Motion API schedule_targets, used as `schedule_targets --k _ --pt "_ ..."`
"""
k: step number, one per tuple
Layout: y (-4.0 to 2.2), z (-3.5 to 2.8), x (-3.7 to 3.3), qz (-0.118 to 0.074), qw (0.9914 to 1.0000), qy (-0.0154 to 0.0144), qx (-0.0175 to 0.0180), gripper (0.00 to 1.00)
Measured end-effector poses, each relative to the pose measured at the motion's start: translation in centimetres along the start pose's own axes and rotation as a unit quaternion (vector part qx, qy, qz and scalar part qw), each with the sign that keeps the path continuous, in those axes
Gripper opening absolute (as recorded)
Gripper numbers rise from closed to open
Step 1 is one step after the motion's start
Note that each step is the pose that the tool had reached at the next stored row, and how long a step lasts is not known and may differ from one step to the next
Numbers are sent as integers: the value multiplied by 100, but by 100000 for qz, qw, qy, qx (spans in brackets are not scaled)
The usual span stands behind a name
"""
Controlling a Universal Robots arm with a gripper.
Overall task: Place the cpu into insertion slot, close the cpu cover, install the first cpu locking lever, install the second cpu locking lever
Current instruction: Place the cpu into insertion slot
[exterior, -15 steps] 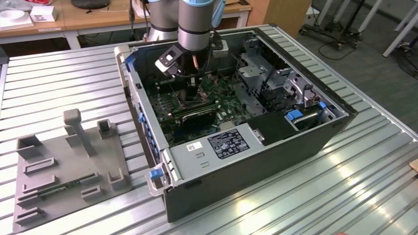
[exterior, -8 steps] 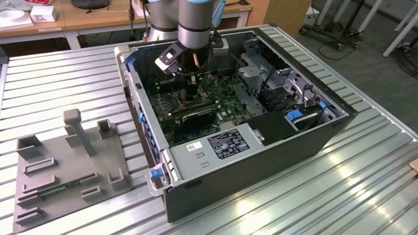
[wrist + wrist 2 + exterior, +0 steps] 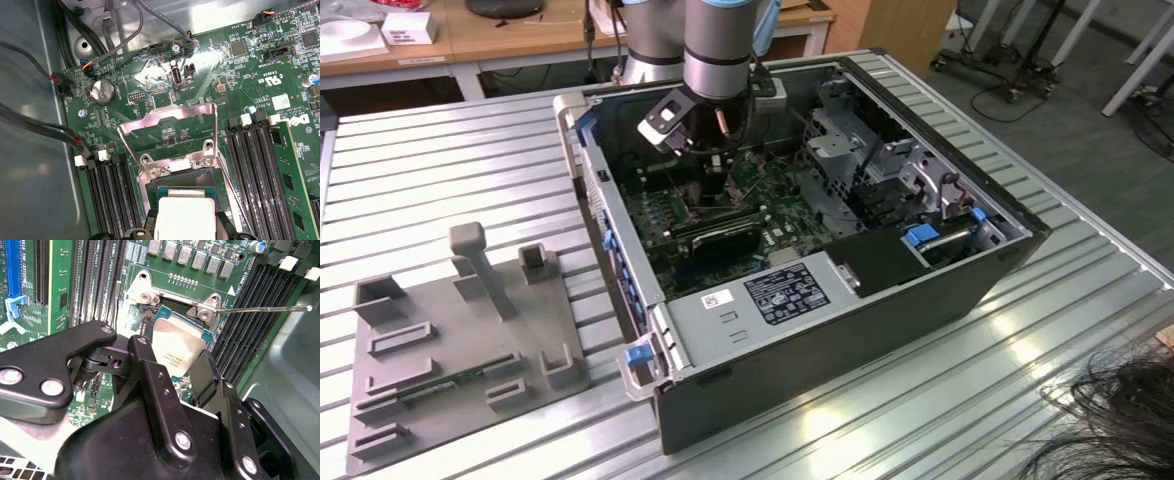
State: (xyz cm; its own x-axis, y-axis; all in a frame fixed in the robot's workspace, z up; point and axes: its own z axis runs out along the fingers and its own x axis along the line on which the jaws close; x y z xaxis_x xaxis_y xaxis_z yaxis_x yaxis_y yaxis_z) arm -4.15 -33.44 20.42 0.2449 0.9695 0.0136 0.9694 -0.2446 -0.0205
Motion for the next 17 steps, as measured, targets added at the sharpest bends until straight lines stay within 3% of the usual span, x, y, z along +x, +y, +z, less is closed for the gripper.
schedule_targets --k 9,14,17 --pt "0 0 0 -57 100000 9 -25 54" --pt "0 1 0 -472 99995 235 -888 54" --pt "0 0 0 -1002 99990 235 -924 54"
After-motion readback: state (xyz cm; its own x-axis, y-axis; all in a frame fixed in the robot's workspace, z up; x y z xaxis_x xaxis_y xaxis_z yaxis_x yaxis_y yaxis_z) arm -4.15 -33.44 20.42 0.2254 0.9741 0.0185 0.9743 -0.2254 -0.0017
